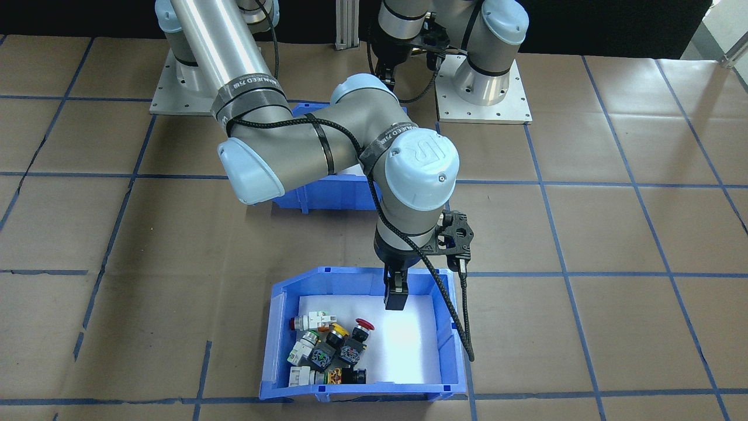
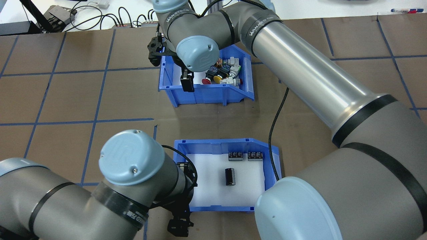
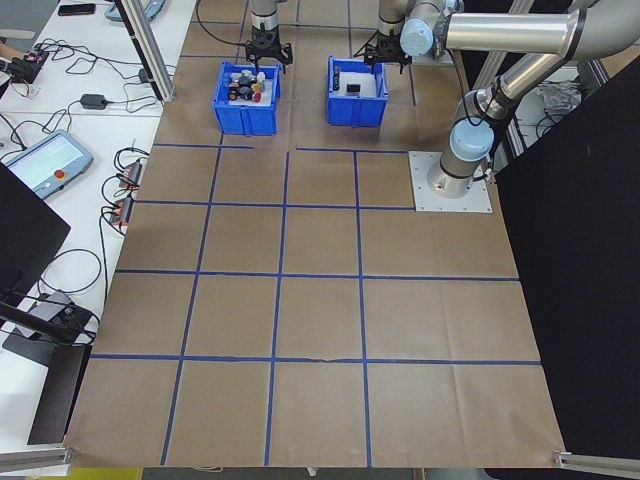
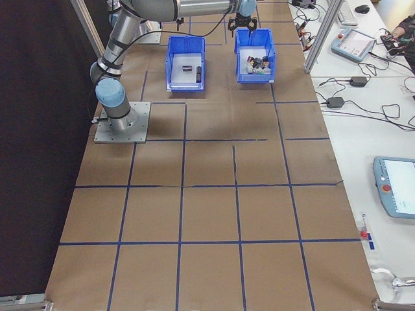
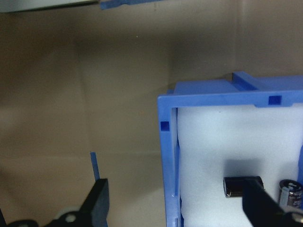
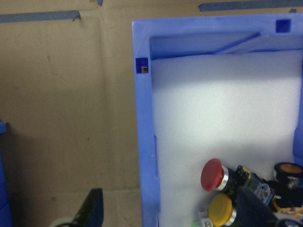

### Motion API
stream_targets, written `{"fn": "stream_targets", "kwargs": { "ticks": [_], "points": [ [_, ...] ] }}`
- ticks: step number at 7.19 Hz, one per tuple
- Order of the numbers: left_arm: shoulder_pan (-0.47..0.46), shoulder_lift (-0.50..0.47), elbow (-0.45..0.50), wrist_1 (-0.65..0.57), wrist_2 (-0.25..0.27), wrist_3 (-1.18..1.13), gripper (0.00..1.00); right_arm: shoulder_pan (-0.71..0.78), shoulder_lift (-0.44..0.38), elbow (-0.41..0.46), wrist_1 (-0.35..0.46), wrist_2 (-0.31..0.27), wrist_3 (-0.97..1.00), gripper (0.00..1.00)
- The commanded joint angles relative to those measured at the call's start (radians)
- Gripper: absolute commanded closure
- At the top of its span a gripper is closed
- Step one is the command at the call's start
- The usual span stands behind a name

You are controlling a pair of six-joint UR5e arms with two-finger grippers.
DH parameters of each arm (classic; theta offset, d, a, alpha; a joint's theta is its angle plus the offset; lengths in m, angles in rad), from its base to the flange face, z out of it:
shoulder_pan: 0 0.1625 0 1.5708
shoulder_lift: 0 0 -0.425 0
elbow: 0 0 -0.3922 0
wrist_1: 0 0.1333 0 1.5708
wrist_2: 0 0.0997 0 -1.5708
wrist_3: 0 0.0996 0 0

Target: Place battery box in front

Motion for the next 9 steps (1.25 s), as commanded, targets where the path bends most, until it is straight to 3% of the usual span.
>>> {"fn": "stream_targets", "kwargs": {
  "ticks": [1,4,6,7,9],
  "points": [
    [-0.061,-0.053,-0.015,0.066,0.001,-0.056,0.01,0.003,0.015,0.040,-0.019,0.002,-0.005,0.00],
    [-0.067,-0.068,-0.150,0.332,-0.004,-0.162,0.01,0.003,0.004,0.166,-0.198,-0.003,0.001,0.00],
    [-0.067,-0.073,-0.155,0.333,-0.005,-0.158,0.01,0.003,0.000,0.158,-0.201,-0.047,0.004,0.04],
    [-0.067,-0.079,-0.157,0.333,-0.005,-0.159,0.01,0.003,-0.006,0.157,-0.201,-0.050,0.004,0.19],
    [-0.082,-0.114,-0.155,0.344,-0.004,-0.164,0.01,0.005,-0.008,0.155,-0.201,-0.053,0.004,0.61]
  ]
}}
